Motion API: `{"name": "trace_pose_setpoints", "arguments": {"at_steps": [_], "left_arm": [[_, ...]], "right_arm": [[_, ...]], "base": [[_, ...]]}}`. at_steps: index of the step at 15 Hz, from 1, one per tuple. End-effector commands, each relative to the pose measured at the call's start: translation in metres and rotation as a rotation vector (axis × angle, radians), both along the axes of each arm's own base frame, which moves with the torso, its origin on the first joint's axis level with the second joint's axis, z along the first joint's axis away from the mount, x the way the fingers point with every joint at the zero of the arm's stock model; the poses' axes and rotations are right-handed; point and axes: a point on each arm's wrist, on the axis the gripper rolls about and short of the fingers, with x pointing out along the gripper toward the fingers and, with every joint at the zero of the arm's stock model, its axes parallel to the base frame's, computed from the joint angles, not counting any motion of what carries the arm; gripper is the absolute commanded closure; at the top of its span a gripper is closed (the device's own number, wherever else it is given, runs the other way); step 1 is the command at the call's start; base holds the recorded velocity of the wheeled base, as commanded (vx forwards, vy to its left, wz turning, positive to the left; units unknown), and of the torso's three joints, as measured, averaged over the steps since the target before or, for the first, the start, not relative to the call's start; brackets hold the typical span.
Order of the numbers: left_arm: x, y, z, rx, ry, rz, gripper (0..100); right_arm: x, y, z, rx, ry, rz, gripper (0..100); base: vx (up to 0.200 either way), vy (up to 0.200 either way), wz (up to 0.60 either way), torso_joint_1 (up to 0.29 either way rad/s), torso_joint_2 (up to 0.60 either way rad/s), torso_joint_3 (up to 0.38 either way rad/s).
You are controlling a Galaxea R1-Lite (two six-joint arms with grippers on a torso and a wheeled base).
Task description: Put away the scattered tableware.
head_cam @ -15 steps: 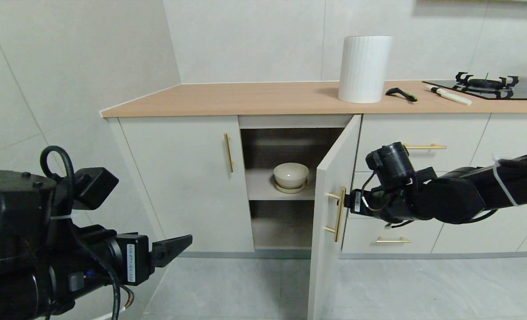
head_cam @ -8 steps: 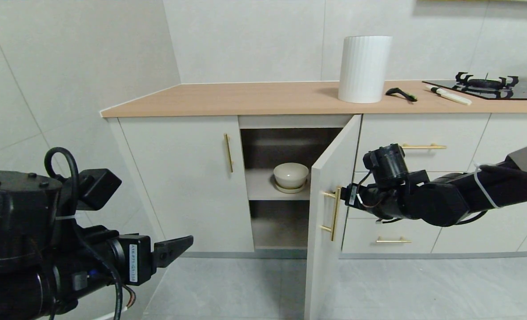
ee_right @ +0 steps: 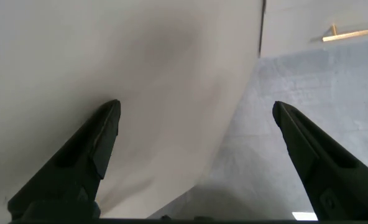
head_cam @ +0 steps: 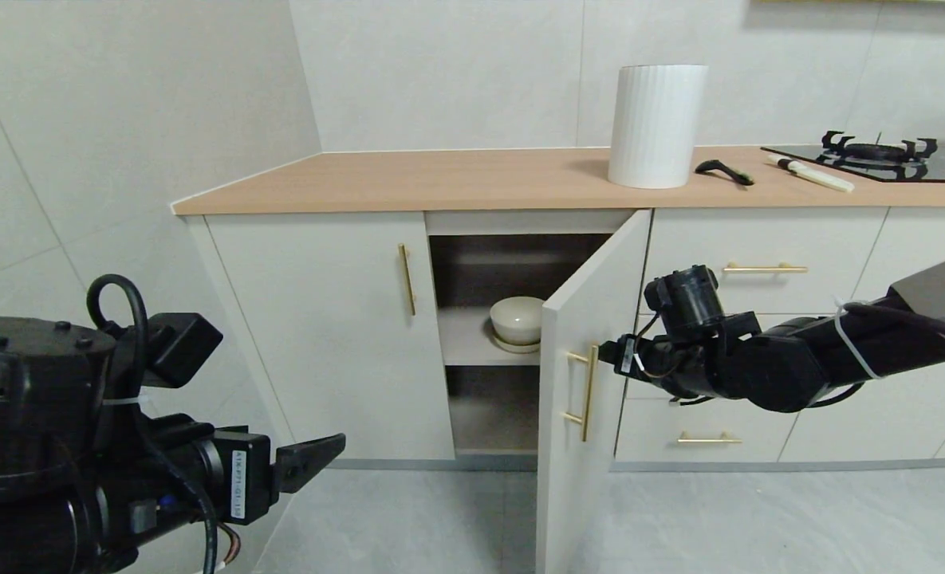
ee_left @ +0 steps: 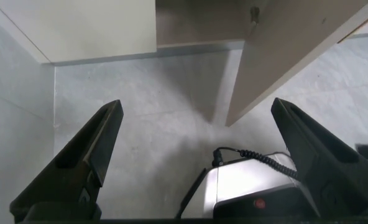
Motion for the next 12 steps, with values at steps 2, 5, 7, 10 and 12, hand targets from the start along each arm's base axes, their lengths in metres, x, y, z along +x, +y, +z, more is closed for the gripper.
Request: {"name": "trace_pose_setpoints", "arguments": {"at_steps": [2, 5, 7, 10, 12], "left_arm": [[0.0, 0.0, 0.0, 0.0, 0.001, 0.0, 0], [0.001, -0.001, 0.001, -0.004, -0.003, 0.001, 0], [0.001, -0.001, 0.001, -0.007, -0.005, 0.002, 0], [0.001, -0.001, 0.001, -0.008, -0.005, 0.003, 0], [0.001, -0.001, 0.001, -0.008, -0.005, 0.003, 0]], "right_arm": [[-0.001, 0.001, 0.0, 0.001, 0.001, 0.002, 0], [-0.004, 0.008, 0.003, 0.039, -0.003, 0.002, 0], [-0.007, 0.017, 0.006, 0.083, -0.029, 0.009, 0], [-0.003, 0.029, 0.007, 0.177, -0.078, -0.005, 0], [0.004, 0.033, 0.002, 0.222, -0.117, -0.016, 0]], "base": [[0.2, 0.0, 0.0, 0.012, 0.01, -0.005], [0.2, 0.0, 0.0, 0.001, 0.0, 0.001], [0.0, 0.0, 0.0, 0.0, 0.0, 0.0], [0.0, 0.0, 0.0, 0.0, 0.0, 0.0], [0.0, 0.0, 0.0, 0.0, 0.0, 0.0]]}}
